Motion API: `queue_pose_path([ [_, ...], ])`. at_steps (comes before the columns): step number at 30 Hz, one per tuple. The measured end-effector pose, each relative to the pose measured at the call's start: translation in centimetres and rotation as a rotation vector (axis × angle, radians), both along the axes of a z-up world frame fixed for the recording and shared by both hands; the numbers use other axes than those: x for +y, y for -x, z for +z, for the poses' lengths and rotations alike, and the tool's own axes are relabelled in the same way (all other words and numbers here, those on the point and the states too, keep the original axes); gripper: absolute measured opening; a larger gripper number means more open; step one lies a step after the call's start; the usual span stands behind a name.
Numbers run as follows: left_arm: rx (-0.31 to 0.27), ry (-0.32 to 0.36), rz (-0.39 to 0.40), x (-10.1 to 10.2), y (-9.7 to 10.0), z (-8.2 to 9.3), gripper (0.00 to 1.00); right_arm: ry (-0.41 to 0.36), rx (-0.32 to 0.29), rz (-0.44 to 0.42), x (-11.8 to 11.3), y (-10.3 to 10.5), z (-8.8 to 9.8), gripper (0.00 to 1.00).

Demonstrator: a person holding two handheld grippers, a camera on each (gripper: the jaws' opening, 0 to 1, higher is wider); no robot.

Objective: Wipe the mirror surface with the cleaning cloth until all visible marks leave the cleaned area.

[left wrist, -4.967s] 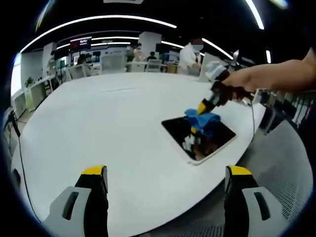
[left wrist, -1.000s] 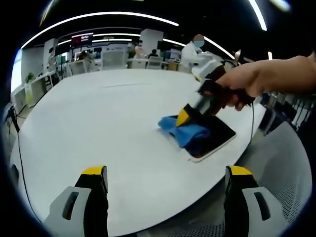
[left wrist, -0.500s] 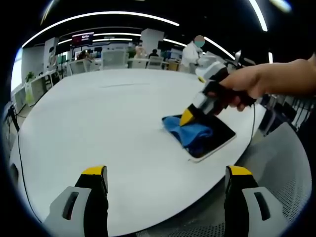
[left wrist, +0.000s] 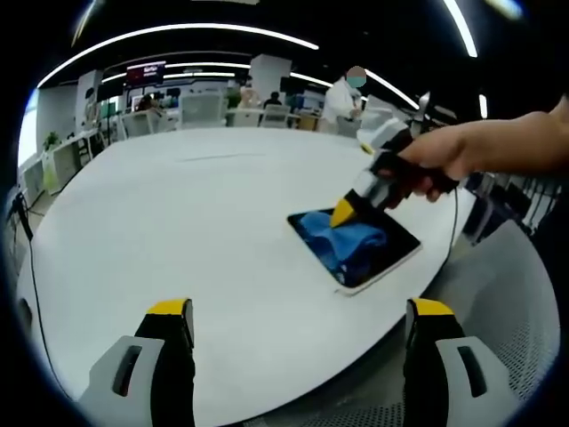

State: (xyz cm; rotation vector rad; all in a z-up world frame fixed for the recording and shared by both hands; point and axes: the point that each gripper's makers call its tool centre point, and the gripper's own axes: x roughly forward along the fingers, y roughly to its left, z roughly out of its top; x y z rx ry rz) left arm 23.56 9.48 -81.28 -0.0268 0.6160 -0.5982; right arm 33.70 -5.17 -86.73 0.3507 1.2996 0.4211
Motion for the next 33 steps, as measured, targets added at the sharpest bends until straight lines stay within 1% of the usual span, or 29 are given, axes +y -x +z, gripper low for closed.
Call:
queue_pose_path([
  [9, 0.001, 0.004, 0.009, 0.1, -0.1, 0.0, 0.99, -0.009, 0.003, -0.023, -1.5, -0.4, -0.3, 0.01],
  [11, -0.01, 0.0, -0.005, 0.0, -0.1, 0.1, 0.99, -0.012, 0.003, -0.025, -1.8, -0.4, -0.3, 0.01],
  [13, -0.012, 0.002, -0.002, -0.1, -0.1, 0.2, 0.99, -0.014, 0.006, -0.026, -2.0, -0.4, -0.3, 0.01],
  [24, -0.009, 0.009, -0.001, -0.1, 0.0, 0.2, 0.99, 0.004, 0.004, -0.023, -3.4, 0.0, -0.1, 0.01],
  [30, -0.011, 0.005, -0.007, 0.0, 0.0, 0.2, 0.99, 0.008, 0.004, -0.013, -4.7, -0.1, -0.2, 0.01],
  [32, -0.013, 0.013, 0.003, 0.1, -0.1, 0.2, 0.99, 0.039, -0.007, 0.017, -5.3, 0.0, -0.1, 0.01],
  [33, -0.015, 0.013, 0.003, 0.2, -0.1, 0.2, 0.99, 0.043, -0.009, 0.018, -5.6, 0.0, -0.1, 0.01],
])
